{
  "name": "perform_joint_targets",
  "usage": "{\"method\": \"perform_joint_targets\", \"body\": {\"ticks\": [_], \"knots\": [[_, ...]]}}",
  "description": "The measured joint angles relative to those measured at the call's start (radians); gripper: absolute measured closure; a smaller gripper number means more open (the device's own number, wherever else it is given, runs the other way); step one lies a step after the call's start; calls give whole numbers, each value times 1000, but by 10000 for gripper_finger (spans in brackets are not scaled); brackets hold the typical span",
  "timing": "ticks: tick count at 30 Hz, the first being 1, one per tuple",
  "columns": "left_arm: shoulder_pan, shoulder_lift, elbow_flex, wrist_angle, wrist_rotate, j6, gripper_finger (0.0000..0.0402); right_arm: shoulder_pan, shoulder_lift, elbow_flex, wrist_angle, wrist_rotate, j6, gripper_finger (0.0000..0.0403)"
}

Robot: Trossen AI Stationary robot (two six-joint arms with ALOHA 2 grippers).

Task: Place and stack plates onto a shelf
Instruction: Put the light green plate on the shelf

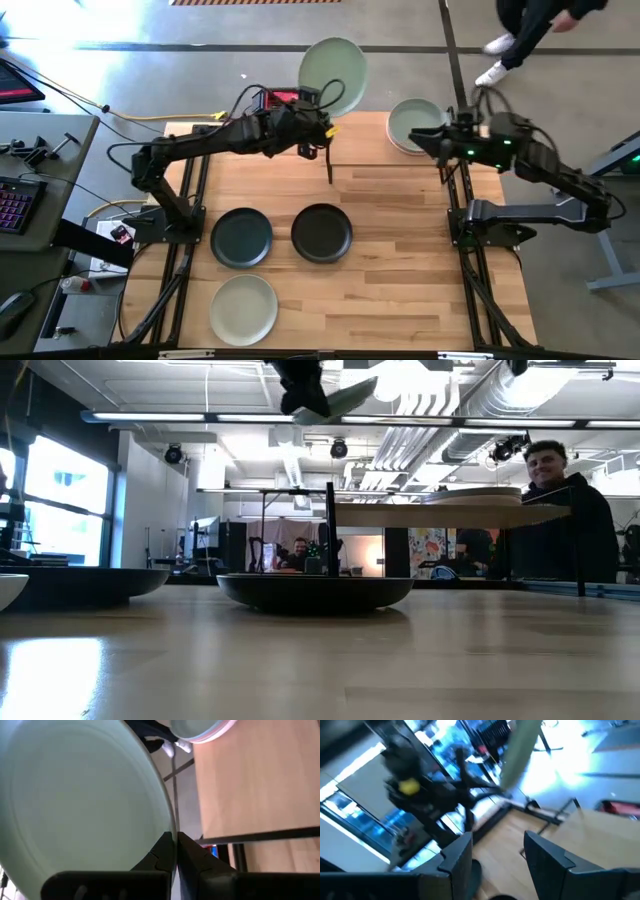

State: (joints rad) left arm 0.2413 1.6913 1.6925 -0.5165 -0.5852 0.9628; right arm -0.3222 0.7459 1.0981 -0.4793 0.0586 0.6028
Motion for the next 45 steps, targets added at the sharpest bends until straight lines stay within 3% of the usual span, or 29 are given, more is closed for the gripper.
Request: {"method": "perform_joint_targets", "body": {"ticks": [8,18,30,37,40,45], "knots": [[-23,127,30,23,86,17,401,0,-86,0,-2,-1,26,242],[-49,255,33,78,114,123,401,22,-72,0,-74,-6,52,242],[-40,307,33,91,208,97,401,22,-9,0,-187,-6,55,242],[-22,310,32,72,212,76,401,22,28,0,-185,3,55,242],[-18,310,32,65,204,50,401,22,35,0,-183,49,56,242],[-41,308,36,59,113,37,401,17,57,0,-182,244,72,242]]}}
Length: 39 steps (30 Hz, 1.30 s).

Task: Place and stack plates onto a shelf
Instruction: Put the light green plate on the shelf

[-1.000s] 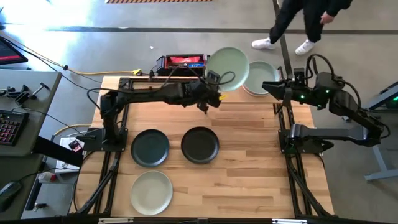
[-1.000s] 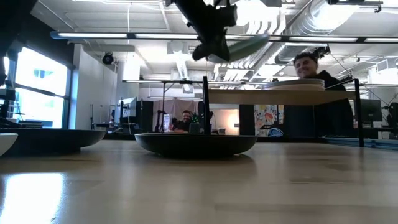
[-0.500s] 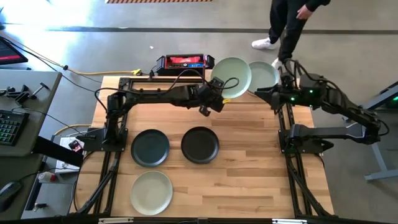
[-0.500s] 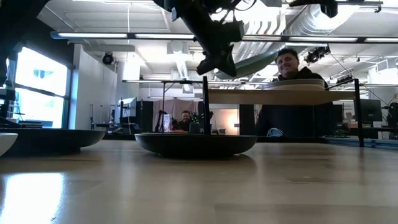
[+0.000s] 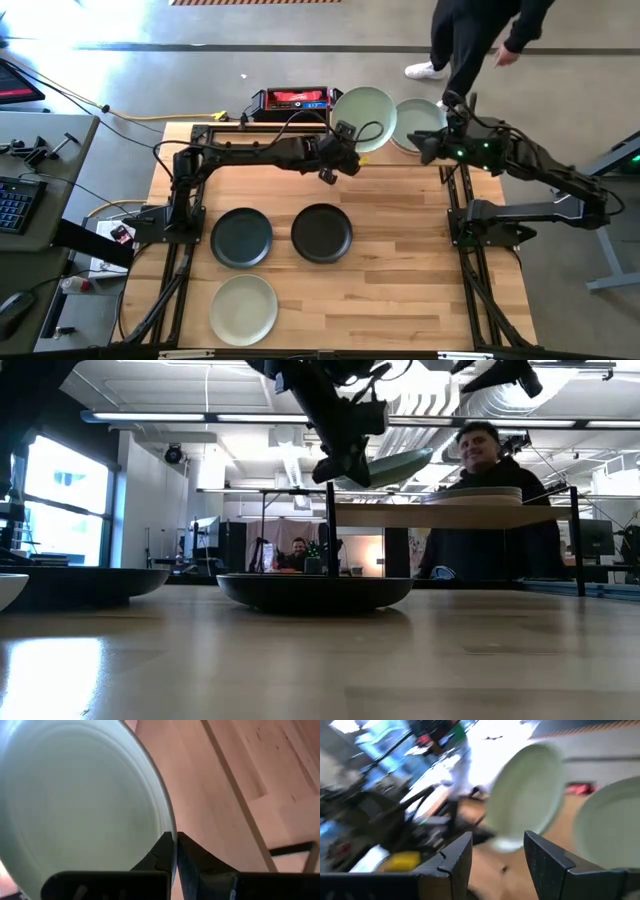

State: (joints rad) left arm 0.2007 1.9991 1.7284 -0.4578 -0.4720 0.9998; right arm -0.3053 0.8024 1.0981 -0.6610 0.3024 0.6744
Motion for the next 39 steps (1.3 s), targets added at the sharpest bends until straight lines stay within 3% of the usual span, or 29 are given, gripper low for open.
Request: {"method": "perform_joint_targets", "body": {"ticks": [3,12,21,25,32,39], "knots": [[-25,-1,36,-47,-55,6,401,-31,23,0,23,69,-7,242],[-112,-3,99,-146,-211,54,401,-96,167,0,44,61,-22,242],[-137,-2,98,-171,-243,49,401,-103,235,0,28,61,-20,248],[-137,-2,98,-170,-249,49,401,-109,248,0,22,61,-20,280],[-137,-2,98,-165,-251,49,401,-109,248,0,23,83,-27,389],[-137,-2,98,-166,-251,49,401,-109,261,0,24,83,-16,399]]}}
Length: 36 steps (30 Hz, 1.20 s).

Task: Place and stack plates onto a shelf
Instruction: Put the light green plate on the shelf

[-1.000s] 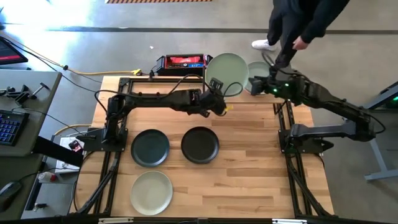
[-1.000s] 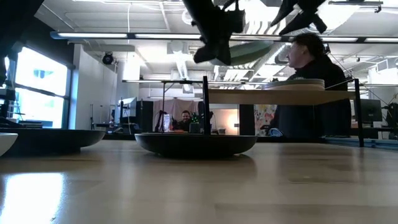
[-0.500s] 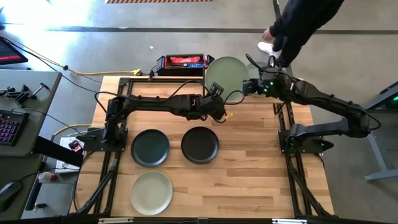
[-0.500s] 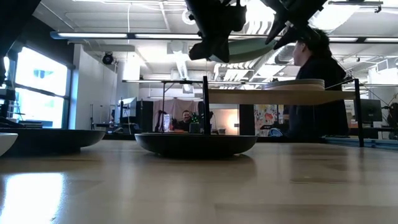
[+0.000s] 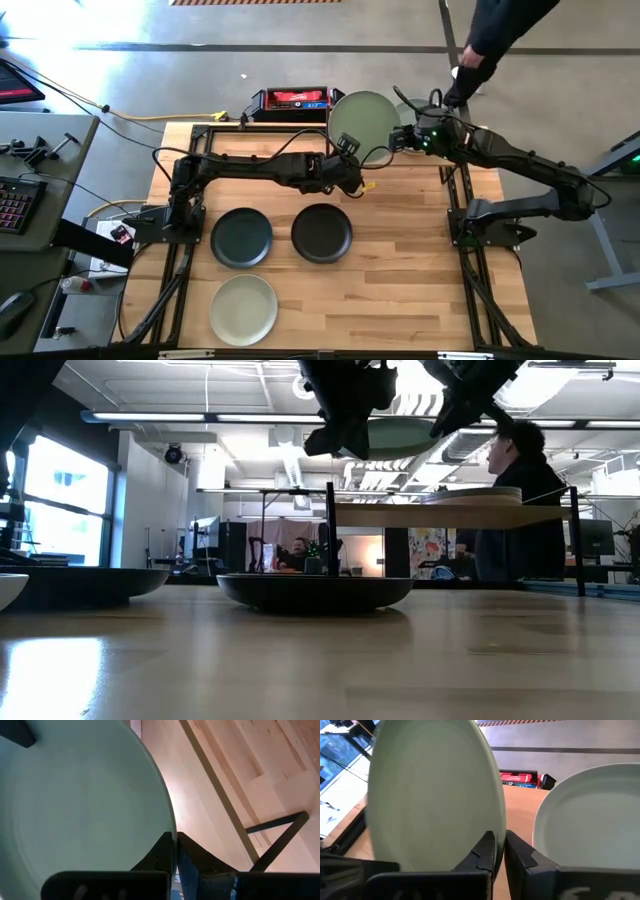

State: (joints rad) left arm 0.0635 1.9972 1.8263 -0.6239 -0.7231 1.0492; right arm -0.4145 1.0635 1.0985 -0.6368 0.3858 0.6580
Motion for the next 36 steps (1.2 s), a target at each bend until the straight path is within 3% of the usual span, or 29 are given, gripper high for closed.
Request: {"method": "perform_joint_targets", "body": {"ticks": [9,22,29,36], "knots": [[0,0,0,-7,-19,-23,393,-1,36,0,-25,5,16,401],[2,0,0,-3,-29,-183,298,-30,37,0,-51,-24,11,403],[1,0,0,-6,-121,-289,268,-91,36,0,-82,-40,-12,403],[1,0,0,-12,-274,-297,266,-239,35,0,-66,-164,-65,402]]}}
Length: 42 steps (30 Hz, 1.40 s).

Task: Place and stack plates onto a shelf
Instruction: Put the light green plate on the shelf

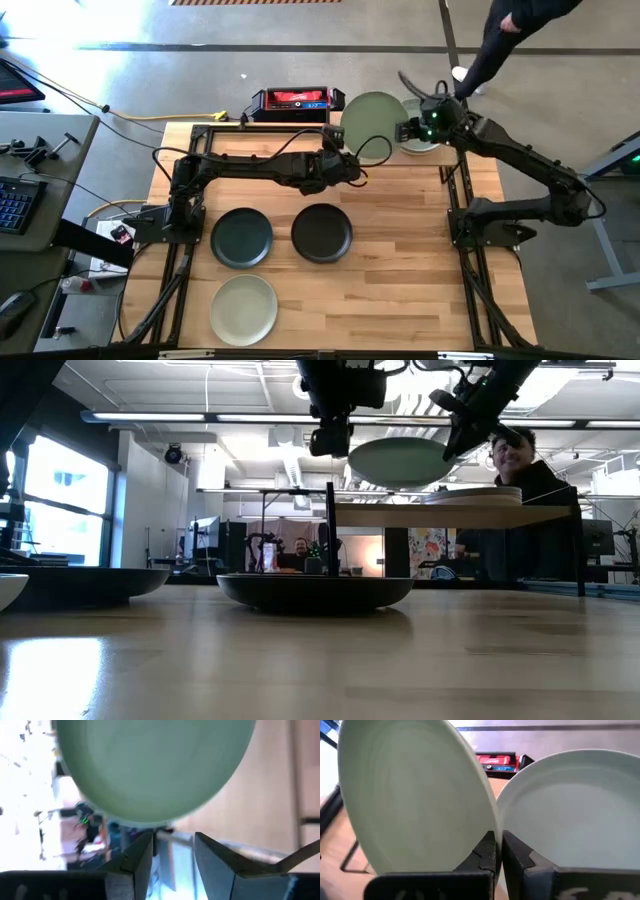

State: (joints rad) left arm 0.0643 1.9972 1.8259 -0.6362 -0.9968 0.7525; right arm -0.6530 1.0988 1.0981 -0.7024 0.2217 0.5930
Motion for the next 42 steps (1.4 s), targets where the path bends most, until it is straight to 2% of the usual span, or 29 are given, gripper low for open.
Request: {"method": "perform_joint_targets", "body": {"ticks": [4,12,20,29,37,42], "knots": [[1,-15,0,-38,-62,-13,266,-68,2,0,32,-95,-23,402],[15,-82,1,-140,-121,-151,266,-107,66,0,104,-256,-14,402],[67,-189,1,-235,-124,-287,266,-128,186,0,158,-442,36,403],[111,-274,1,-297,-107,-426,266,-197,257,0,149,-486,36,403],[113,-278,0,-339,-100,-438,266,-233,263,0,123,-488,30,403],[113,-278,0,-339,-56,-439,266,-244,263,0,118,-494,28,403]]}}
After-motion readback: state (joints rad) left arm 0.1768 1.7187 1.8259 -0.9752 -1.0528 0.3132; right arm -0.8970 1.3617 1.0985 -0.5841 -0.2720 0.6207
